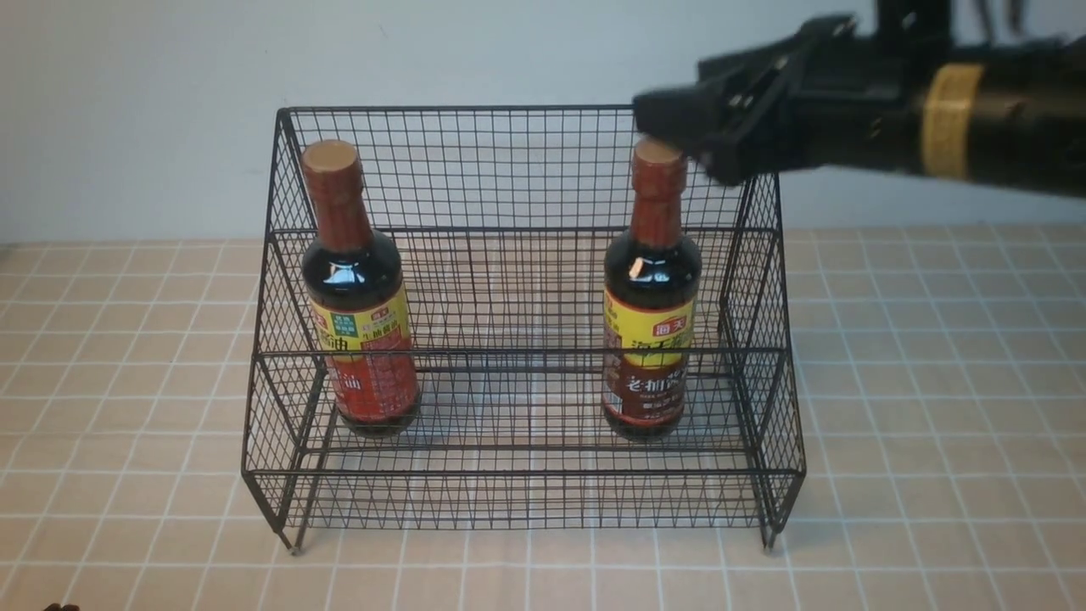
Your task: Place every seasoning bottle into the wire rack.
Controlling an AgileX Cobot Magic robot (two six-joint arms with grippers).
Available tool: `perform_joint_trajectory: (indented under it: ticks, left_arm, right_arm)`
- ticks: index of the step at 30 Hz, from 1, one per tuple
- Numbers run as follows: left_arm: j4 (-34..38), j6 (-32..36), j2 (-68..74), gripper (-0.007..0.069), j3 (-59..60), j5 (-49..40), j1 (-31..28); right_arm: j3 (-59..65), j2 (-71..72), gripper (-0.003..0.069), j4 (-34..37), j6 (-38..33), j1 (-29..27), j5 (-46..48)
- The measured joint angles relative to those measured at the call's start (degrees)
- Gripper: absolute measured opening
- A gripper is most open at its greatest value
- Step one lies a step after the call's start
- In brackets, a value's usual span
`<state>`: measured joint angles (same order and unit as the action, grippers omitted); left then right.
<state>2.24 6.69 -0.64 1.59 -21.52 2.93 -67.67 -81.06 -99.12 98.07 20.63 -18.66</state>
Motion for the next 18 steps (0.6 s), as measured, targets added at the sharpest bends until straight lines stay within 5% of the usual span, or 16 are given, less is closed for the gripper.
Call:
perform_joint_trajectory:
  ticks: [5, 10, 13, 18]
  left_arm:
    - [0.0, 0.0, 0.0, -0.0007, 0.0, 0.0, 0.0]
    - [0.0, 0.0, 0.0, -0.0007, 0.0, 0.0, 0.0]
    - [0.0, 0.0, 0.0, -0.0007, 0.0, 0.0, 0.0]
    - [0.0, 0.0, 0.0, -0.0007, 0.0, 0.0, 0.0]
  right_arm:
    - [0.0, 7.23, 0.0393, -1.54, 5.49, 0.0, 0.9]
    - [1.22, 13.31, 0.015, -1.56, 6.42, 0.0, -0.19]
    - [3.42, 15.62, 0.0036, -1.74, 0.14, 0.0, -0.38]
    - [7.26, 19.43, -0.0008, -1.74, -21.1, 0.0, 4.54]
